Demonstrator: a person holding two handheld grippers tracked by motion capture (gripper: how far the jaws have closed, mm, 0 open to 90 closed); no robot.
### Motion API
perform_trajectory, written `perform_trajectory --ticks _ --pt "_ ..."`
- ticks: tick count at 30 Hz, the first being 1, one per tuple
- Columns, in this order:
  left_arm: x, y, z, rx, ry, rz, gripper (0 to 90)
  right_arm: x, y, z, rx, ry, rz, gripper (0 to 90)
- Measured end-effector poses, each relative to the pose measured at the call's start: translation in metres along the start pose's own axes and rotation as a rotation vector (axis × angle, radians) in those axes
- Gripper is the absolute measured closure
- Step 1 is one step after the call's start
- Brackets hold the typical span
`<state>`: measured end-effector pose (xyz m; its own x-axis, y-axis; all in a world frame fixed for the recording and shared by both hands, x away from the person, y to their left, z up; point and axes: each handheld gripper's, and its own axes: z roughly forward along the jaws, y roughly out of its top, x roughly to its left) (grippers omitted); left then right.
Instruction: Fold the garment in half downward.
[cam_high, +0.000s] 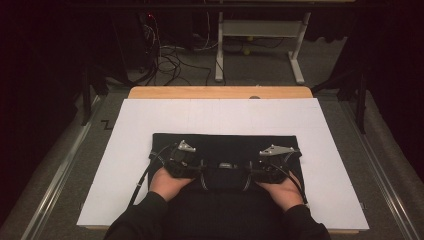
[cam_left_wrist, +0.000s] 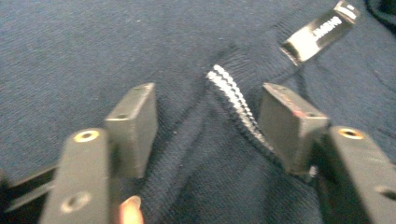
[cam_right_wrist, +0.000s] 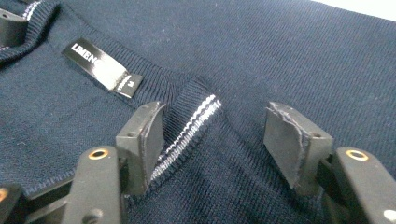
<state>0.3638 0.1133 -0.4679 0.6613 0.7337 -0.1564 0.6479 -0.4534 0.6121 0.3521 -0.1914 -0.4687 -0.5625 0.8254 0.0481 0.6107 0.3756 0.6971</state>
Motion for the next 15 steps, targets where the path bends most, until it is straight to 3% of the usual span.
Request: perform_trajectory --ticks 5,10,15 --pt "-0.005 -0.002 -0.001 -0.012 -0.015 0.046 53.3 0.003 -0.002 0.000 -0.013 0.013 -0.020 55.9" --pt "-0.007 -0.005 -0.005 -0.040 0.010 0.070 71.2 0.004 -0.003 -0.003 -0.031 0.015 -0.042 72.9" --pt "-0.009 -0.007 -0.010 -0.076 0.003 0.064 75.2 0.005 -0.006 -0.010 -0.073 0.010 -0.053 79.2"
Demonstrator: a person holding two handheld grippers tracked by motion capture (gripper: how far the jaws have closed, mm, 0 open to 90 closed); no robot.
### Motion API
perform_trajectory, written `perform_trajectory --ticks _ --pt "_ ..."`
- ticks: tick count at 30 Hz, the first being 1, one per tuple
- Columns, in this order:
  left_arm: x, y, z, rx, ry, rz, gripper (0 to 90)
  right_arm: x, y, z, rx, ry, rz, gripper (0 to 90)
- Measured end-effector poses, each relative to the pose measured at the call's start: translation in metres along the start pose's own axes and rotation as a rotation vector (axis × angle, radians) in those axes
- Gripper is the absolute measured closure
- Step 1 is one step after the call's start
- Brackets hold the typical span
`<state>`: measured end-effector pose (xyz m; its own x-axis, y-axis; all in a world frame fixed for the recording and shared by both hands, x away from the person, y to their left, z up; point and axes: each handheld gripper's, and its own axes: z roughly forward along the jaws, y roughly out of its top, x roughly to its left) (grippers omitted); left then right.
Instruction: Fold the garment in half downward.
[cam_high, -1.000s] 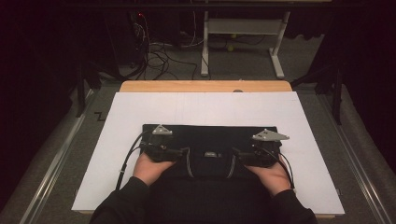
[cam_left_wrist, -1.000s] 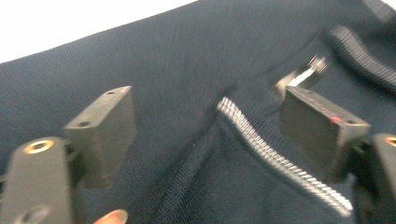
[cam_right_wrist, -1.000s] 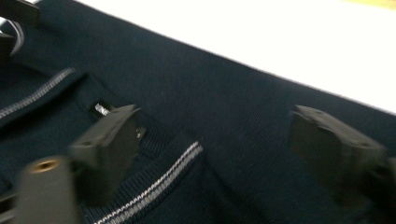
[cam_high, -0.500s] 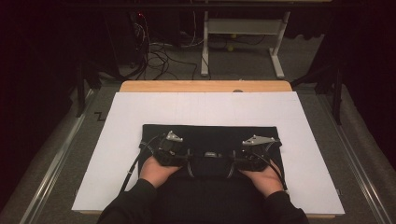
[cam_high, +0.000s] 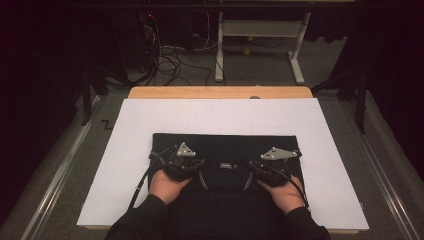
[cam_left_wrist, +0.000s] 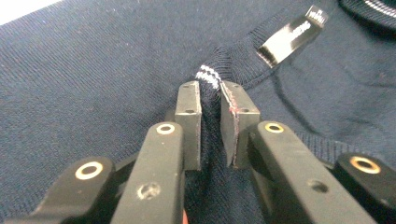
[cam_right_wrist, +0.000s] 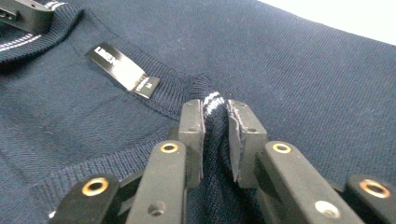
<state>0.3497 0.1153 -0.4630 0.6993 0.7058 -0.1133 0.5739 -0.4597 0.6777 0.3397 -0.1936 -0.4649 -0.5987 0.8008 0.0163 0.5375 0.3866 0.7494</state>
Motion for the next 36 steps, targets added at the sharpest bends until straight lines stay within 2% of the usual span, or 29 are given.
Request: perform_trajectory --ticks 6,9,15,18,22,29,33,36 --pt "-0.004 -0.006 -0.013 -0.074 -0.017 -0.016 75.6 0.003 -0.003 -0.013 -0.061 -0.004 -0.020 80.3" --pt "-0.009 -0.014 -0.020 -0.127 -0.028 -0.025 75.6 0.008 -0.004 -0.020 -0.084 -0.001 -0.051 80.2" --pt "-0.014 -0.028 -0.031 -0.176 -0.072 -0.042 75.5 0.010 -0.010 -0.031 -0.125 0.027 -0.047 80.3" --pt "-0.017 -0.036 -0.039 -0.203 -0.090 -0.046 75.4 0.012 -0.012 -0.037 -0.143 0.042 -0.062 80.2" --pt "-0.025 -0.042 -0.050 -0.217 -0.098 -0.019 75.3 0.019 -0.017 -0.049 -0.174 0.060 -0.068 80.2" --pt "-0.040 -0.052 -0.068 -0.230 -0.137 0.027 75.3 0.031 -0.032 -0.071 -0.212 0.095 -0.085 80.2" --pt "-0.047 -0.058 -0.075 -0.250 -0.170 0.019 75.2 0.036 -0.040 -0.081 -0.217 0.109 -0.107 80.2" --pt "-0.054 -0.060 -0.079 -0.252 -0.172 0.033 75.2 0.038 -0.045 -0.087 -0.223 0.121 -0.108 80.3"
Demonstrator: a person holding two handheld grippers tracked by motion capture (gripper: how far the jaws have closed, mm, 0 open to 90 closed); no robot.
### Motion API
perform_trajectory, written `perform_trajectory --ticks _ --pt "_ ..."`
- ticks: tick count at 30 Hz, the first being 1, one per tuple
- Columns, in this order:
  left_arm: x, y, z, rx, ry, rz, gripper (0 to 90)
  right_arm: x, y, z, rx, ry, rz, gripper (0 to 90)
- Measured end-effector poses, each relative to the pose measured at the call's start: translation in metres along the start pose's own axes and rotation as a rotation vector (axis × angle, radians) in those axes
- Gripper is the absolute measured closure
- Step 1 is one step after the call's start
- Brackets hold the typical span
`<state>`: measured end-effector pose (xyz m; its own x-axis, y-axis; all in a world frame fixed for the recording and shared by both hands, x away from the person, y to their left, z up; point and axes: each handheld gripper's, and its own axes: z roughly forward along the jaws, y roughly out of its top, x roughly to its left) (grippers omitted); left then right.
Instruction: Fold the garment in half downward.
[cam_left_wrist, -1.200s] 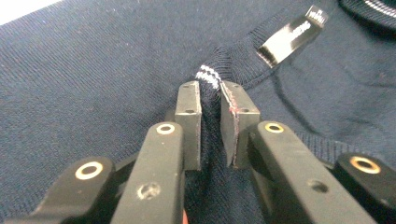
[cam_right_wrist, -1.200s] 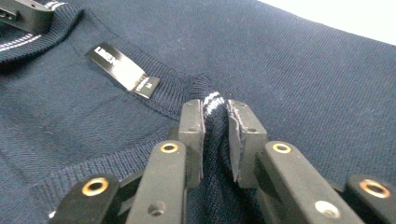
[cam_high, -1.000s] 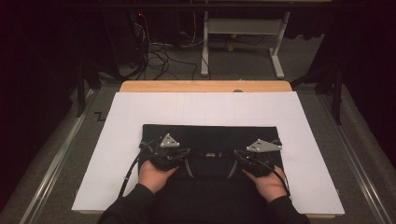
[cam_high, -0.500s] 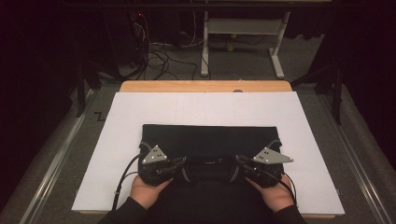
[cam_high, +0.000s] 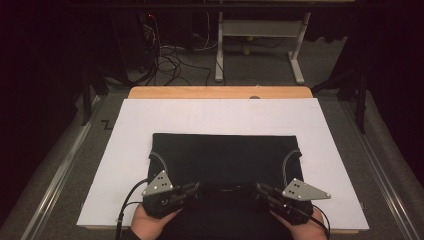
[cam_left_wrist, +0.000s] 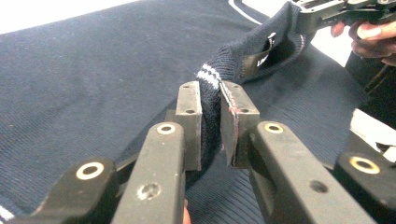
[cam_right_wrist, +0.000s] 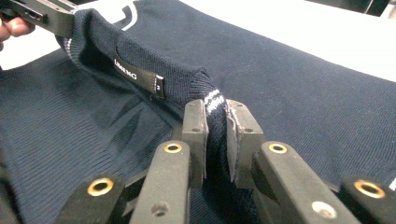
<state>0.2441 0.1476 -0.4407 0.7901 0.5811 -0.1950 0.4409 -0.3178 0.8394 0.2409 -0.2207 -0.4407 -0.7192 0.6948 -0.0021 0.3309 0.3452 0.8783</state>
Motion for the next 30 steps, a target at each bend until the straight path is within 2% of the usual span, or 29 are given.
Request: perform_trajectory --ticks 10,15,20,22,30 --pt "-0.017 -0.009 -0.013 -0.001 -0.029 0.013 75.2 0.014 -0.005 -0.022 -0.038 0.025 -0.023 81.2" --pt "-0.028 -0.011 -0.022 -0.027 -0.040 0.020 75.4 0.019 -0.007 -0.031 -0.051 0.024 -0.035 82.0" --pt "-0.037 -0.014 -0.027 -0.029 -0.045 0.049 75.9 0.026 -0.009 -0.036 -0.047 0.041 -0.047 82.9" --pt "-0.038 -0.016 -0.027 -0.016 -0.042 0.057 75.9 0.030 -0.011 -0.037 -0.038 0.045 -0.052 82.9" --pt "-0.027 -0.020 -0.025 -0.003 -0.017 0.030 75.8 0.036 -0.021 -0.042 0.015 0.063 -0.072 83.4"
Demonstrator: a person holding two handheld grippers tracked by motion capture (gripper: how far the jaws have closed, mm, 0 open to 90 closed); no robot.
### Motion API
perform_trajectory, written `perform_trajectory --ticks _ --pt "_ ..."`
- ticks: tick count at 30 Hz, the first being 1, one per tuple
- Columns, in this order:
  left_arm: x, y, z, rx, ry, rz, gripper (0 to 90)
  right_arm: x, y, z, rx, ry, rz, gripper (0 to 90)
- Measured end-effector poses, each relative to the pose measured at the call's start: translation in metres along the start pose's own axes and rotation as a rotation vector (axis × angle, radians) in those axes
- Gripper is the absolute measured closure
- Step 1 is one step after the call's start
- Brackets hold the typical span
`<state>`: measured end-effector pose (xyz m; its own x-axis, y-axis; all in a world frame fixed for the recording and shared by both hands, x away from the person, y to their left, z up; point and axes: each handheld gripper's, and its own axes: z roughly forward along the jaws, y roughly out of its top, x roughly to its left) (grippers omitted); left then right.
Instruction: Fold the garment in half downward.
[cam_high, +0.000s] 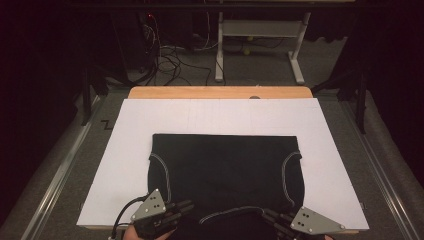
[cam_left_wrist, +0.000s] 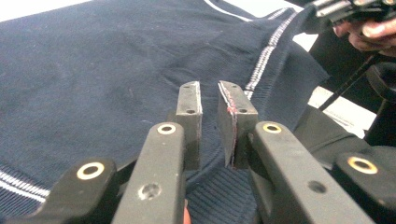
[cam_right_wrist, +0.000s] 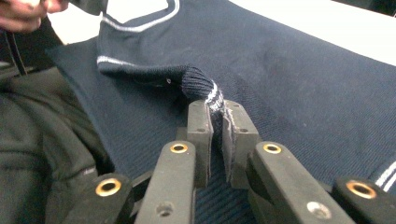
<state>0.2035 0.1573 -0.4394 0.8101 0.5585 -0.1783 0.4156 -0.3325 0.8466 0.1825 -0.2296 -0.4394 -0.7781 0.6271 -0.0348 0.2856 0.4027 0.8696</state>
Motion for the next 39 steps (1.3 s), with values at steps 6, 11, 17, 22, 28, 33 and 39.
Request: perform_trajectory --ticks 6,11,17,22,28,33,39 --pt "0.008 -0.002 0.001 0.008 0.012 -0.015 75.3 -0.003 -0.002 0.000 -0.022 -0.010 0.034 58.5" --pt "0.019 -0.005 0.003 0.009 0.052 -0.029 70.3 -0.012 -0.005 0.005 -0.020 -0.080 0.078 46.2" --pt "0.036 -0.009 0.003 0.014 0.120 -0.045 55.5 -0.023 -0.009 0.011 -0.007 -0.153 0.098 36.5" --pt "0.049 -0.011 -0.001 0.014 0.167 -0.059 44.5 -0.037 -0.012 0.015 0.002 -0.194 0.129 32.0" --pt "0.066 -0.013 -0.005 0.036 0.216 -0.080 37.1 -0.047 -0.014 0.019 0.008 -0.230 0.143 27.4" --pt "0.079 -0.016 -0.008 0.056 0.219 -0.097 32.8 -0.056 -0.015 0.020 -0.009 -0.253 0.171 17.5" --pt "0.096 -0.020 -0.017 0.058 0.242 -0.140 24.1 -0.066 -0.018 0.018 -0.025 -0.288 0.214 6.6"
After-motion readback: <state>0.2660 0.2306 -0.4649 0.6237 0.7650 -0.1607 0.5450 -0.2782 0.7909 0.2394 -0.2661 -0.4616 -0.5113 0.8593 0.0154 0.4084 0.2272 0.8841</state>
